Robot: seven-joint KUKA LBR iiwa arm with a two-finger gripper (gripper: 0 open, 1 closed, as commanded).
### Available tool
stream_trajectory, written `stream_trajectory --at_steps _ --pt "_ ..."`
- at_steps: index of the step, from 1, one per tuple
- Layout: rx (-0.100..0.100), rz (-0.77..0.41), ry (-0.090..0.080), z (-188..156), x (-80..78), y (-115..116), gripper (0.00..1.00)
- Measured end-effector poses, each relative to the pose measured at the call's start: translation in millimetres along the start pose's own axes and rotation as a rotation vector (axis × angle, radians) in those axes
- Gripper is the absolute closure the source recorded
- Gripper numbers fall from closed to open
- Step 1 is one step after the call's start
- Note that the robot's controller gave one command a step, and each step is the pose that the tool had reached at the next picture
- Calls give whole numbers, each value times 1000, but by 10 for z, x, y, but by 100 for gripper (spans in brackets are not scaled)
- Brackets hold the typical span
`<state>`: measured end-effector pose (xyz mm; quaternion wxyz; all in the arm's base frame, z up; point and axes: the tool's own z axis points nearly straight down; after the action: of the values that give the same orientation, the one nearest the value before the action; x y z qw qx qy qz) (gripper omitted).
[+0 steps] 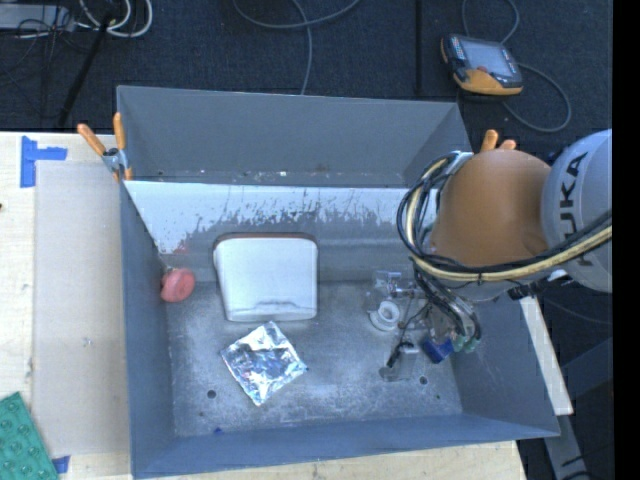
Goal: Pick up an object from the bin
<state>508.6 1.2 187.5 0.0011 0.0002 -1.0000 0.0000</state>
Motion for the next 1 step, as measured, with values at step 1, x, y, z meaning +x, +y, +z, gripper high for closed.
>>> stream_trajectory --at_steps 1 --pt "2 68 5 793 -76 -900 0"
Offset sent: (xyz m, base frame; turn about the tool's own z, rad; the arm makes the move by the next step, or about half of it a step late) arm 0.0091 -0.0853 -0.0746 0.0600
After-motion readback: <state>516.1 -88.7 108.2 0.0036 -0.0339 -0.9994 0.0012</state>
